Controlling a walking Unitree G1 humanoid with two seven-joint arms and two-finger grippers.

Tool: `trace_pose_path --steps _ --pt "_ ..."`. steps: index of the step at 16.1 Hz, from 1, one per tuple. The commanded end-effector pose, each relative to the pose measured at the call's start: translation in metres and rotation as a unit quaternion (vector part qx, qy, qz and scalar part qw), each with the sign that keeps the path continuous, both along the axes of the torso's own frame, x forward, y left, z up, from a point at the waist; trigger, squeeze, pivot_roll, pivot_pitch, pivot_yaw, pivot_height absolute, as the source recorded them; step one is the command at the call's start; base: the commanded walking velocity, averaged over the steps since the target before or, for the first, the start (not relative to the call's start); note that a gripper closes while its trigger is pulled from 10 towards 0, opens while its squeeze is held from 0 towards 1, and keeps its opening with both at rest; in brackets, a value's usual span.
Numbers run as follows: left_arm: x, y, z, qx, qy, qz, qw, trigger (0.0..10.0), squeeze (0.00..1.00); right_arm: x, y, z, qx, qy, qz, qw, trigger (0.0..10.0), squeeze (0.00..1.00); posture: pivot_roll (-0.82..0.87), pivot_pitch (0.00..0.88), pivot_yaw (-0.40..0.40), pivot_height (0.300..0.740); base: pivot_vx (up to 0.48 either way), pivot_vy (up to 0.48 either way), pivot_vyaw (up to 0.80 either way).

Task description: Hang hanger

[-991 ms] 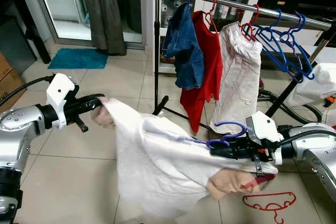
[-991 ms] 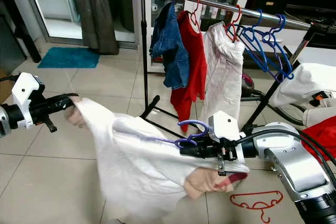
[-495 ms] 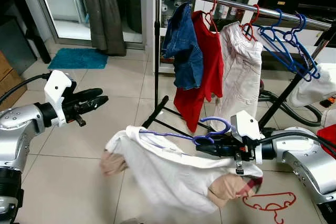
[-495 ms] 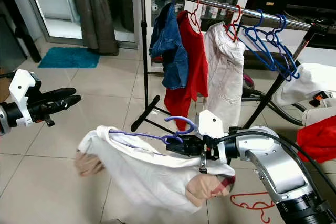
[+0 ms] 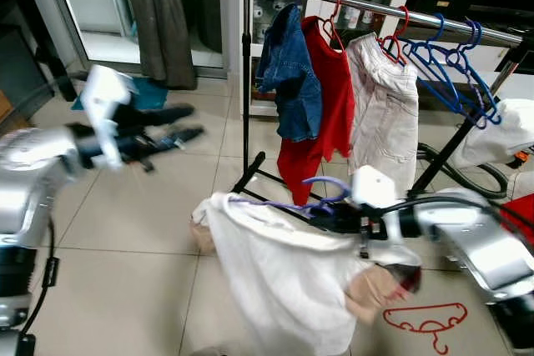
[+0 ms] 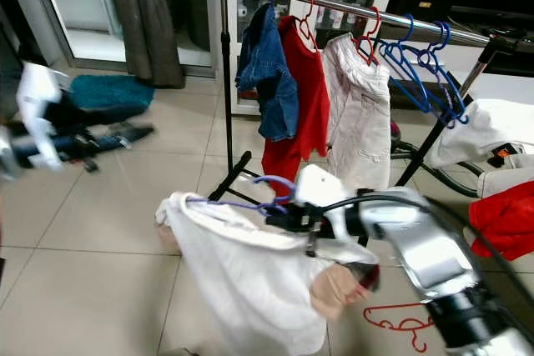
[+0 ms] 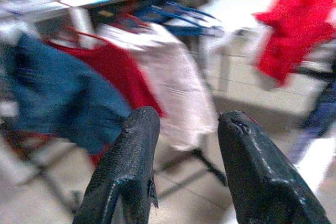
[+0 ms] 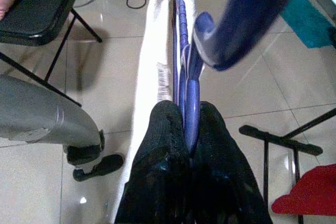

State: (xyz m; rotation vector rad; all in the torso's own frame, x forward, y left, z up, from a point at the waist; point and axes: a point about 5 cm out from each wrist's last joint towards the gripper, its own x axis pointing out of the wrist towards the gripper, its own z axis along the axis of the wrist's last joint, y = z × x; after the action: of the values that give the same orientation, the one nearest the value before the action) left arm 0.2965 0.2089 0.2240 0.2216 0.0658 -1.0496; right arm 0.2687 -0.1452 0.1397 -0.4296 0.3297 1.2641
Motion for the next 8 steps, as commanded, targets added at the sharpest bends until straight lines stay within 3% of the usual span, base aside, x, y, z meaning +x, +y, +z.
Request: trace_pose_path --steps 1,3,6,7,8 --pt "-0.007 -0.020 -0.005 -0.008 0.033 -0.057 0.998 10.0 1.00 0.004 0.006 0.003 0.003 -0.015 0.002 1.000 10.0 0.00 0.04 0.000 -0.045 0.740 0.000 0.000 0.00" --pt "-0.013 -0.034 -0.017 -0.002 0.091 -0.121 0.988 10.0 1.00 0.002 0.015 0.008 0.015 -0.025 0.024 0.999 10.0 0.00 0.04 0.000 -0.050 0.740 0.000 0.000 0.00" --pt "-0.014 -0.039 -0.021 0.009 0.132 -0.159 0.978 10.0 1.00 0.003 0.015 0.011 -0.008 -0.039 0.039 0.998 10.0 0.00 0.03 0.000 -0.048 0.740 0.000 0.000 0.00" --pt "-0.017 -0.043 -0.026 0.028 0.157 -0.194 0.968 10.0 1.00 0.004 0.016 0.012 -0.013 -0.044 0.042 0.998 10.0 0.00 0.03 0.000 -0.038 0.740 0.000 0.000 0.00" --pt "-0.018 -0.044 -0.028 0.035 0.166 -0.205 0.964 10.0 0.93 0.004 0.017 0.013 -0.014 -0.046 0.043 0.998 10.0 0.00 0.03 0.000 -0.038 0.740 0.000 0.000 0.00"
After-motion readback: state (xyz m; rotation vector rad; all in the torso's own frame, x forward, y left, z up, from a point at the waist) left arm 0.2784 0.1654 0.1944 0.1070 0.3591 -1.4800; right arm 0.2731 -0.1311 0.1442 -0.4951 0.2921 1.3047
